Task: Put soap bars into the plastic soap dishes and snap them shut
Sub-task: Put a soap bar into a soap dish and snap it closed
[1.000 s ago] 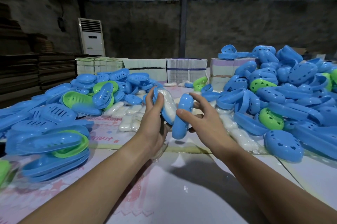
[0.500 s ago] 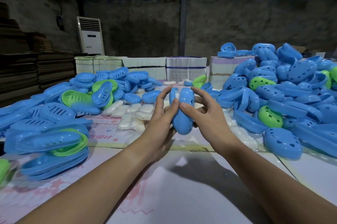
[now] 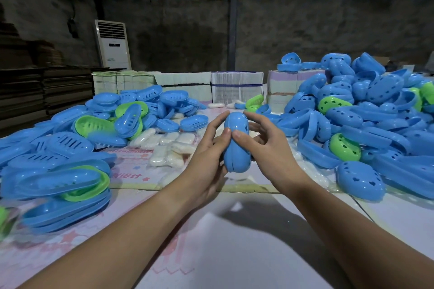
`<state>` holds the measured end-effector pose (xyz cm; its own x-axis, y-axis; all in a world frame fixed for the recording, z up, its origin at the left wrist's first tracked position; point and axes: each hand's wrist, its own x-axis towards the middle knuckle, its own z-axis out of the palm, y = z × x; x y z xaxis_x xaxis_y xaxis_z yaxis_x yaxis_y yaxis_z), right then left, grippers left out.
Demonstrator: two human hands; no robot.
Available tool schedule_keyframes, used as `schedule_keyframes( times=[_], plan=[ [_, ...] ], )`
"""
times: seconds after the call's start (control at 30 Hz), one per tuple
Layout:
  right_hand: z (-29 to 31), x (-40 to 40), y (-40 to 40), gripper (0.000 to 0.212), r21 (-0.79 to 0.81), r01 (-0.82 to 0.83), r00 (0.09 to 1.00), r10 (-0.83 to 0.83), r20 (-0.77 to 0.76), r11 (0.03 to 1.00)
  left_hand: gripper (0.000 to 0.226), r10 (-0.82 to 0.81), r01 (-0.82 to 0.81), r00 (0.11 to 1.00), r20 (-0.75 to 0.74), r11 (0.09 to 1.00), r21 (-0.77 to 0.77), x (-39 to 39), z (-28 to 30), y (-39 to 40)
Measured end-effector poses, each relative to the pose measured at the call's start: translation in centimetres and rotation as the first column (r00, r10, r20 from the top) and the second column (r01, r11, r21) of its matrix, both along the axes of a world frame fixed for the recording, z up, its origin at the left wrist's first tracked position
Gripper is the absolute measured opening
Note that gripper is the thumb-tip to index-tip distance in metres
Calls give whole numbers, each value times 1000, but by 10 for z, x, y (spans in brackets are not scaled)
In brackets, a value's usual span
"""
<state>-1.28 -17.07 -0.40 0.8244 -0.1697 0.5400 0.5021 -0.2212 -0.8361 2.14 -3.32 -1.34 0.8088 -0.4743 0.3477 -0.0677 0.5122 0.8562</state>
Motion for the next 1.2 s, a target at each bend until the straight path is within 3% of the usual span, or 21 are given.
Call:
schedule_keyframes(
  times=[0.23, 0.33, 0.67, 1.03, 1.2],
  plan=[
    [0, -2, 10, 45, 74, -33, 999, 32, 8, 997, 39, -45, 37, 996, -74, 993, -114, 1, 3, -1],
    [-2, -1, 13, 44, 95, -44, 998, 47, -30, 994, 31, -22, 12, 997, -74, 991, -134, 2, 4, -3],
    [-3, 6, 11, 51, 147, -31, 974, 63, -217, 989, 24, 136, -135, 990, -29, 989, 55, 0, 0, -8],
    [-2, -1, 13, 41, 170, -83, 964, 123, -238, 982, 23, 179, -188, 981, 68, 970, 153, -3, -3, -3],
    [4, -4, 8, 57, 120, -189, 935, 215, -281, 975, 23, 208, -217, 975, 73, 964, 154, -2, 0, -2]
  ],
)
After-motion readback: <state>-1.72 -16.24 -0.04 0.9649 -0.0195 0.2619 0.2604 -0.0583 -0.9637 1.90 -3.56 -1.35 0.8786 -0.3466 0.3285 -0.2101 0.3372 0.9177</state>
